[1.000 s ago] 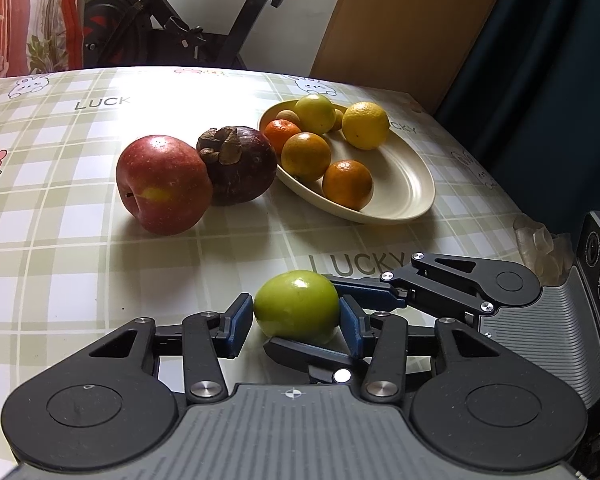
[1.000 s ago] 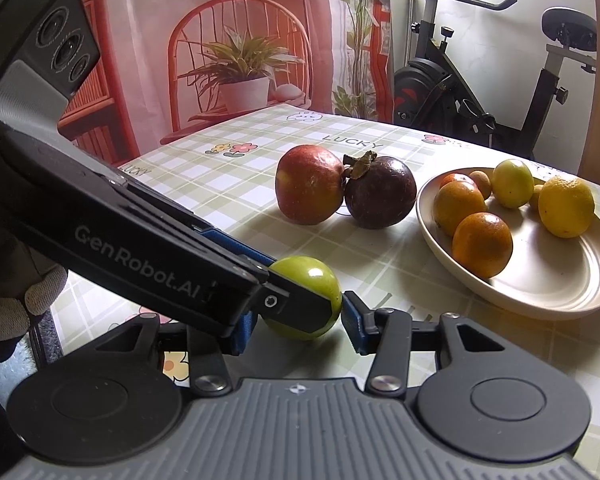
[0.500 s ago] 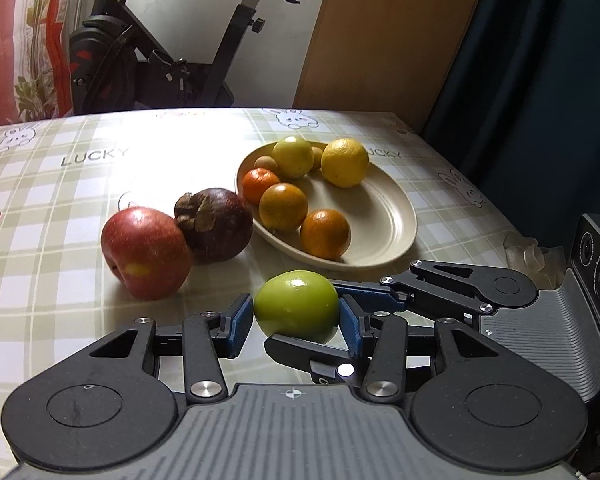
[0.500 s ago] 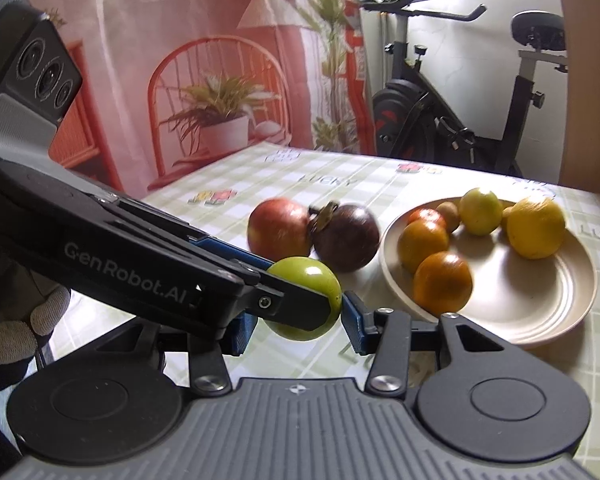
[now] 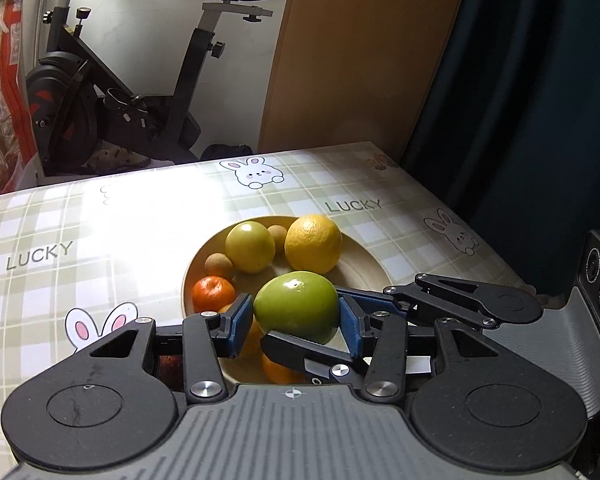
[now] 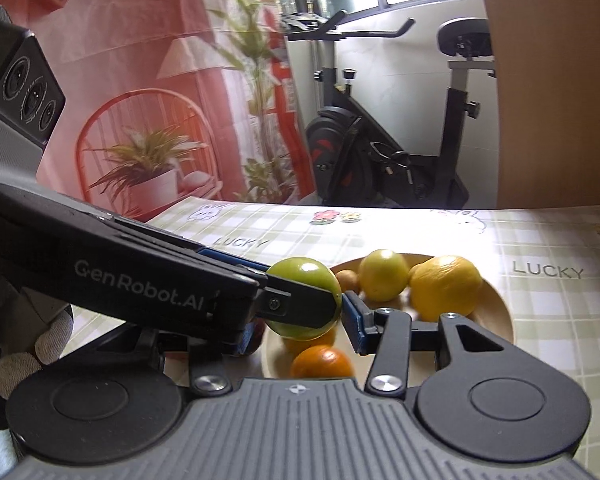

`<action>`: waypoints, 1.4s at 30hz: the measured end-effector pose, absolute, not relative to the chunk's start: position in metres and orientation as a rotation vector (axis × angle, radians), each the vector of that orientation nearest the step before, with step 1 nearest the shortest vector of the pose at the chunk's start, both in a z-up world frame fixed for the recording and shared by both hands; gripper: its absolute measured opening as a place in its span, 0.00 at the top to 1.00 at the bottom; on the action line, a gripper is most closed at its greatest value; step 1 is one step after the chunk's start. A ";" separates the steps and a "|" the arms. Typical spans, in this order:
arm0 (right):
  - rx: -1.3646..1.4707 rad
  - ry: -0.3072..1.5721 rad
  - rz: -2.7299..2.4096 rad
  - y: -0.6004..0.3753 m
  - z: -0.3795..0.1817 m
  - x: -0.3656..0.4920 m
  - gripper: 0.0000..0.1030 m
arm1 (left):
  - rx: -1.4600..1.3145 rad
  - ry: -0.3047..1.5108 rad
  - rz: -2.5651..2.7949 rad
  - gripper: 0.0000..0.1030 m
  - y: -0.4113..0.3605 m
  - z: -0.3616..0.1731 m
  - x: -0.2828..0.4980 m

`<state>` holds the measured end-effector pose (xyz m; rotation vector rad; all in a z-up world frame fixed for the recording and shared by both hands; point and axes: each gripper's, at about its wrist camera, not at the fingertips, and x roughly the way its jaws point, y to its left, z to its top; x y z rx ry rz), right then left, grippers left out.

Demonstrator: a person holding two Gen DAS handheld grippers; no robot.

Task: Organize fruits
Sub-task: 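Carry the green apple with the left tool onto the cream plate, then open the left tool to set the green apple on the plate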

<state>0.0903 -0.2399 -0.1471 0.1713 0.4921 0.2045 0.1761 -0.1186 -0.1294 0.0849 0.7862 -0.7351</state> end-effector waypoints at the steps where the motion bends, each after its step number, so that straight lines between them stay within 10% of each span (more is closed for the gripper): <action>1: 0.176 0.498 0.194 -0.243 -0.148 0.096 0.53 | 0.076 0.795 -0.735 0.52 -0.123 -0.130 0.184; 42: 0.315 0.705 0.012 -0.254 -0.175 0.162 0.53 | -0.069 0.868 -0.600 0.52 -0.105 -0.149 0.238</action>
